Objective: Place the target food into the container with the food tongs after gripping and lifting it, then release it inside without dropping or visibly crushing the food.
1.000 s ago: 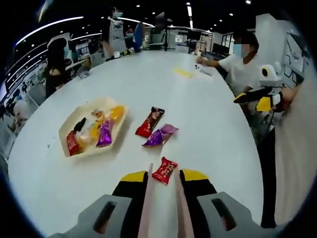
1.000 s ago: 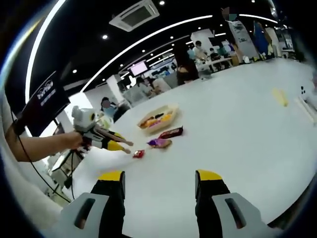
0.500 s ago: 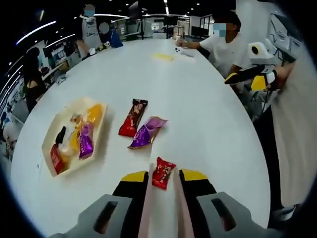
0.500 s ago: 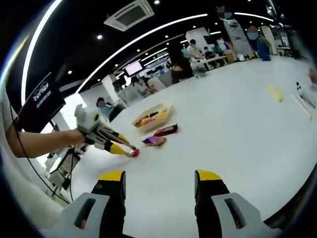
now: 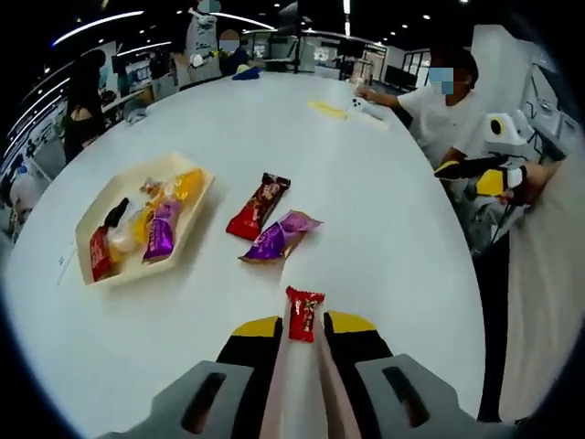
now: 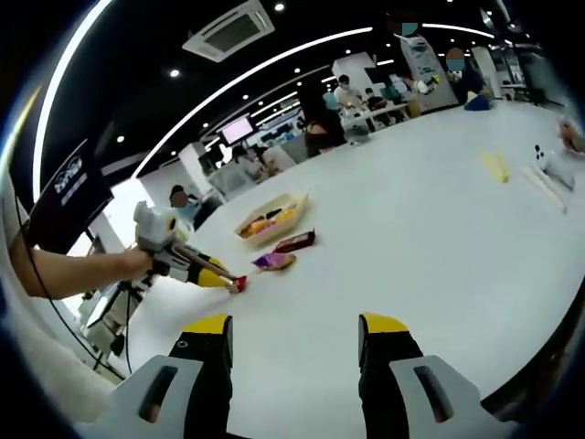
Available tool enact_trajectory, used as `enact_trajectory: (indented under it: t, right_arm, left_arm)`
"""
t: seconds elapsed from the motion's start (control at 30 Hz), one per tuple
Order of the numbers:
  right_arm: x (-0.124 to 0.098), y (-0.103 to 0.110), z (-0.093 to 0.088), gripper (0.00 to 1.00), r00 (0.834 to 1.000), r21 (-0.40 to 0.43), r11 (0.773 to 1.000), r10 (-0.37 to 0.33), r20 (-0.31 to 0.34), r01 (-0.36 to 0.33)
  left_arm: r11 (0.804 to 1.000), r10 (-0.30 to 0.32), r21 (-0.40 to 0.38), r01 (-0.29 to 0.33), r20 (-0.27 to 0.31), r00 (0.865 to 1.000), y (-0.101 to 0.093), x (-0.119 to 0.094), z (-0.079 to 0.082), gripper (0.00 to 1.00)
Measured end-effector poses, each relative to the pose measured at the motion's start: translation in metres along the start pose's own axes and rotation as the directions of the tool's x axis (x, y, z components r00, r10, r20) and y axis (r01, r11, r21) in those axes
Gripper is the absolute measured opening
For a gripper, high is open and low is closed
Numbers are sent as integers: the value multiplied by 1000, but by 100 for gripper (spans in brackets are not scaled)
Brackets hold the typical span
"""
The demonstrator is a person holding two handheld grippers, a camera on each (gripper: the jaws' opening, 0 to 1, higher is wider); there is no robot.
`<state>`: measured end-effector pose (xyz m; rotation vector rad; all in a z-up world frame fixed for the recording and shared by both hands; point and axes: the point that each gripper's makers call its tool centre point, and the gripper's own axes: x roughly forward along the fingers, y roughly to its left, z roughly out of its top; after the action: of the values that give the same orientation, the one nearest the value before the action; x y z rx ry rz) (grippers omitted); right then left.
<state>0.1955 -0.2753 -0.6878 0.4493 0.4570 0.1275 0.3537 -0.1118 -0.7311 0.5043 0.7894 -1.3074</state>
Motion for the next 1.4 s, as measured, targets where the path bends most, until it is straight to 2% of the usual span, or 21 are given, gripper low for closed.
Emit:
enact_trajectory:
  t: [0.13, 0.43, 0.7, 0.77, 0.9, 1.1, 1.13, 1.17, 1.23, 1.27, 1.33, 1.4]
  right_arm:
    - [0, -1, 1, 55, 1000, -1, 1000, 2, 3, -2]
    - [4, 1, 5, 55, 1000, -2, 1000, 20, 10, -20]
    - [9, 2, 9, 55, 999, -2, 999, 36, 23, -36]
    - [11, 2, 10, 55, 999, -3, 999, 39, 27, -39]
    - [12, 2, 12, 55, 999, -5, 999, 42, 30, -42]
    - [12, 0, 12, 55, 999, 2, 999, 38, 36, -38]
    - [11, -1, 12, 55, 999, 5, 999, 36, 36, -36]
    - [11, -2, 11, 55, 999, 7, 999, 34, 36, -34]
    - [11, -4, 10, 55, 999, 9, 1000, 30, 34, -30]
    - [11, -5, 9, 55, 999, 13, 1000, 27, 33, -27]
    - [11, -6, 9, 55, 999, 18, 999, 26, 35, -26]
    - [11, -5, 9, 55, 999, 18, 999, 28, 33, -29]
  left_arm:
    - [999, -9, -35, 9, -2, 1000, -2, -2, 0, 16]
    - [993, 23, -116, -17, 53, 998, -2, -16, 16, 17]
    - [982, 58, -184, -39, 98, 993, 6, -27, 25, 18]
    - [985, 34, -174, -17, 100, 994, 2, -28, 26, 18]
    - [986, 48, -162, -34, 85, 995, 5, -30, 26, 18]
    - [979, 66, -197, -50, 77, 995, 12, -28, 26, 19]
    - [973, 63, -224, -48, 60, 996, 9, -26, 24, 20]
    - [966, 96, -243, -85, 33, 995, 11, -24, 19, 21]
    - [962, 99, -261, -82, 52, 994, 6, -20, 20, 22]
    - [949, 104, -302, -87, 42, 994, 2, -16, 16, 22]
    - [951, 122, -289, -108, 32, 992, -2, -12, 12, 22]
    - [933, 151, -331, -140, 9, 988, -5, -9, 5, 22]
